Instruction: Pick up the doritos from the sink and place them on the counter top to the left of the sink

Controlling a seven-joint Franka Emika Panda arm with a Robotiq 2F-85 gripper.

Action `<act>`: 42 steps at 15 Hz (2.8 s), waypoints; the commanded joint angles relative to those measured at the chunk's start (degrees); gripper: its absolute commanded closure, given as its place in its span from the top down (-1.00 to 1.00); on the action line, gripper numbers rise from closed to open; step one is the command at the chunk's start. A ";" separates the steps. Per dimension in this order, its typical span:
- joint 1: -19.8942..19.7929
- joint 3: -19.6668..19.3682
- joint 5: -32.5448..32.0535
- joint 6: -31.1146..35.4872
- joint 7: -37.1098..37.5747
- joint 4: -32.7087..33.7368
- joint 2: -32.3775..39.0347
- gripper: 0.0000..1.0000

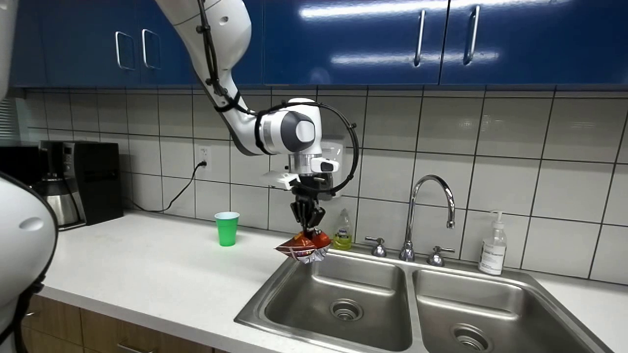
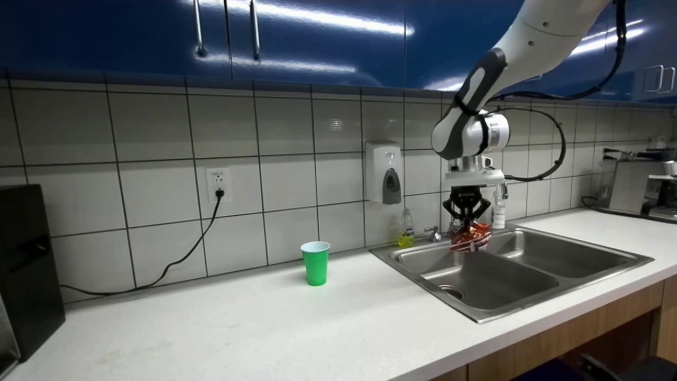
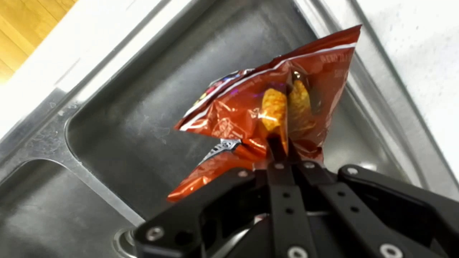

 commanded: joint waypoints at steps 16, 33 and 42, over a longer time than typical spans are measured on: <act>3.22 16.29 -14.49 -6.64 -18.25 -14.37 -10.42 -1.00; 7.94 19.99 -13.27 10.81 -13.67 -15.89 1.52 -1.00; 9.06 19.47 -12.91 10.51 -12.44 -14.76 2.64 0.30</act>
